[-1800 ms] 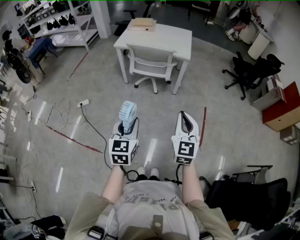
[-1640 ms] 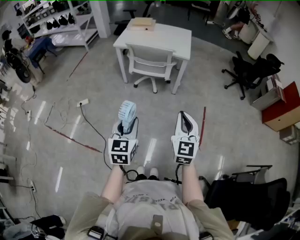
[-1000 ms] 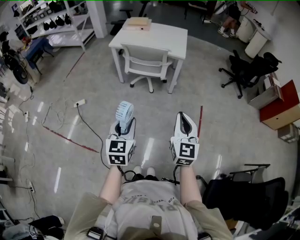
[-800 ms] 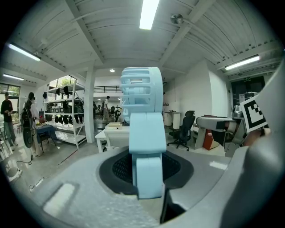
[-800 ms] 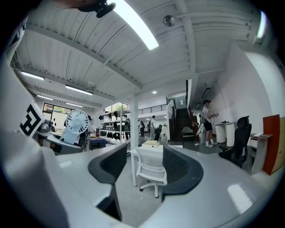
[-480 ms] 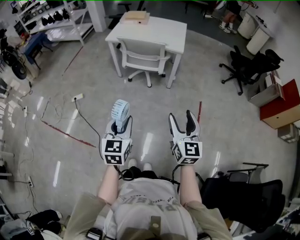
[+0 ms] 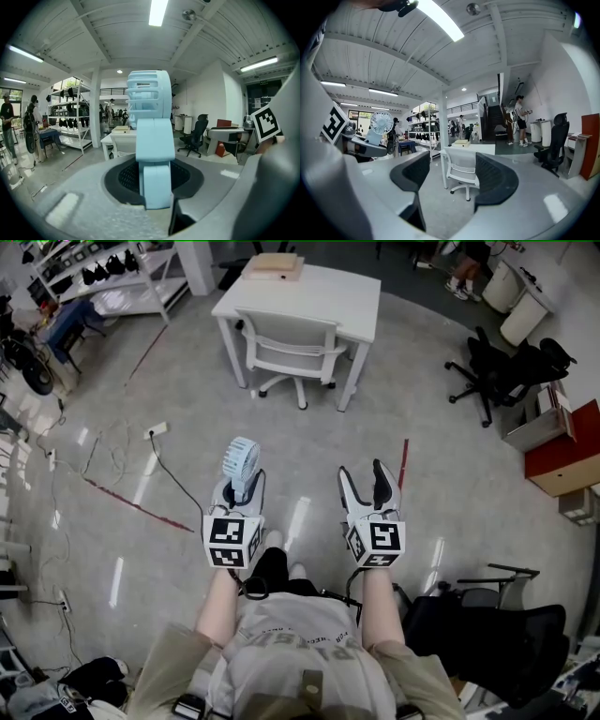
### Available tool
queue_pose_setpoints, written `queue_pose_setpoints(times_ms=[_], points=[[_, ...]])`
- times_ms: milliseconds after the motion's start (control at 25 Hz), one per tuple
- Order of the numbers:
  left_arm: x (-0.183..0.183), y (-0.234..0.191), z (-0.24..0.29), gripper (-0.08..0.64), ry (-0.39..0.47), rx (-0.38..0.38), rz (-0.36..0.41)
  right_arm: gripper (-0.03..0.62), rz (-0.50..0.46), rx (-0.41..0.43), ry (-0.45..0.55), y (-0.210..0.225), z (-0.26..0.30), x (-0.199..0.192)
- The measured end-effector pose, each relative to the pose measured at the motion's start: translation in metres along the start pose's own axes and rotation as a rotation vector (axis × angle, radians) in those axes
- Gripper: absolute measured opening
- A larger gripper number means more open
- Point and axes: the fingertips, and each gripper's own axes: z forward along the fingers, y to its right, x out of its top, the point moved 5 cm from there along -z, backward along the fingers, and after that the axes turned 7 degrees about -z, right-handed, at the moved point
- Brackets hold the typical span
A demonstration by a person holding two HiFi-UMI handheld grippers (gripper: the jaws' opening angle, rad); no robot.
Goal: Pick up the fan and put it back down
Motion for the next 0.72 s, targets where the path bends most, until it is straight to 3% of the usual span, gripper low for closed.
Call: queue_pose_setpoints(times_ms=[720], points=[[0.081,-0.104,0.106,0.106,0.064,-0.088,0.042,0.281,-0.011,-0.070,0.064,-0.009,0.150,0.048]])
